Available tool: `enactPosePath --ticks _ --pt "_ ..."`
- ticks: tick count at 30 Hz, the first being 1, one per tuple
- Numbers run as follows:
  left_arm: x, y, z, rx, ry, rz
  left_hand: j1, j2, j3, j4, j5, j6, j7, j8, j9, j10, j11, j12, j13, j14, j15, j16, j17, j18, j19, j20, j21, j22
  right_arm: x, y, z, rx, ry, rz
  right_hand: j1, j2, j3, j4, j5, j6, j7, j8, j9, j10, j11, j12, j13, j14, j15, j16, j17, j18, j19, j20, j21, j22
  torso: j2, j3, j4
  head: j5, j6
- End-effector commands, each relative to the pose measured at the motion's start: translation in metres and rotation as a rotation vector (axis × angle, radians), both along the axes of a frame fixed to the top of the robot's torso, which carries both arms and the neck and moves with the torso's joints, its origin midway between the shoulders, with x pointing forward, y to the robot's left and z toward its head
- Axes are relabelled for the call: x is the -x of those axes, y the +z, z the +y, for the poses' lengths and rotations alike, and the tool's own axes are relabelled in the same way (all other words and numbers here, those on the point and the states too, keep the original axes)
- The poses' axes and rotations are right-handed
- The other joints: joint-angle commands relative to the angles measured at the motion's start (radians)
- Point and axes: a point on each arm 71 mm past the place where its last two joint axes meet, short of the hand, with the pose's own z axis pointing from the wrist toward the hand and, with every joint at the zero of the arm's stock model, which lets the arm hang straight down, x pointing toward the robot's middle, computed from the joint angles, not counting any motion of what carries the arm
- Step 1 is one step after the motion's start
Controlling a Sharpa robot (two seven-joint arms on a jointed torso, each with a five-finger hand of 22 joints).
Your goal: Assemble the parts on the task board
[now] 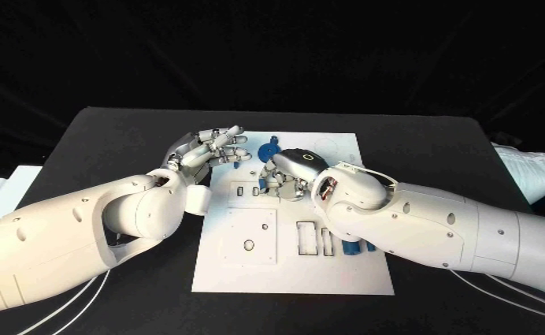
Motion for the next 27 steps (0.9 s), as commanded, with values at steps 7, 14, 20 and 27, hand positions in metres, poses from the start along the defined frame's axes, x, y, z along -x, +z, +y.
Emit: enactPosePath --ticks 7,14,20,27 --pt "0.0004 0.0012 -0.0029 0.004 -0.016 -0.01 0.011 0.002 0.003 -0.006 0.007 -0.003 -0.005 -0.005 -0.001 -0.002 -0.004 -0.004 -0.001 -0.007 0.002 0.005 0.001 0.01 -0.005 0.002 -0.003 -0.001 0.0043 -0.0137 -0.0024 0.093 0.009 0.06 -0.013 -0.022 -0.001 -0.009 0.023 0.024 -0.013 0.022 0.001 -0.009 -0.002 -0.011 -0.004 0.065 0.005 -0.01 0.067 -0.011 -0.012 0.003 -0.01 -0.009 0.0 0.0007 0.0009 0.001 -0.007" --pt "-0.0002 0.0006 -0.0021 -0.007 -0.012 -0.01 0.011 0.002 0.003 -0.007 0.007 -0.003 -0.005 -0.005 -0.001 -0.002 -0.004 -0.005 -0.002 -0.007 0.002 0.005 0.002 0.01 -0.005 0.002 -0.003 -0.001 0.0052 -0.0139 -0.0035 0.093 0.007 0.068 -0.035 -0.047 -0.01 -0.006 0.075 0.023 -0.011 0.019 -0.001 -0.013 0.0 -0.018 -0.007 0.064 0.007 -0.016 0.062 -0.009 -0.016 0.005 -0.015 -0.017 -0.001 -0.0003 0.0004 0.002 -0.008" --pt "-0.0002 0.0006 -0.0025 -0.008 -0.013 -0.01 0.011 0.002 0.003 -0.007 0.007 -0.003 -0.005 -0.005 -0.001 -0.002 -0.004 -0.005 -0.002 -0.007 0.002 0.005 0.002 0.01 -0.005 0.002 -0.003 -0.001 0.0058 -0.0139 -0.004 0.095 0.005 0.072 -0.04 -0.054 -0.013 -0.005 0.082 0.022 -0.01 0.018 -0.001 -0.015 0.001 -0.022 -0.01 0.064 0.007 -0.017 0.06 -0.008 -0.018 0.005 -0.017 -0.02 -0.001 -0.0008 0.001 0.005 -0.008" --pt "-0.0003 0.0005 -0.0022 -0.008 -0.013 -0.01 0.011 0.002 0.003 -0.007 0.007 -0.003 -0.005 -0.005 -0.001 -0.002 -0.004 -0.005 -0.002 -0.007 0.002 0.005 0.002 0.01 -0.005 0.002 -0.003 -0.001 0.0062 -0.0137 -0.0063 0.095 -0.002 0.072 -0.051 -0.066 -0.02 -0.002 0.092 0.019 -0.008 0.015 -0.003 -0.02 0.002 -0.032 -0.017 0.063 0.008 -0.021 0.056 -0.007 -0.022 0.005 -0.02 -0.027 -0.001 -0.0013 0.0017 0.005 -0.01"
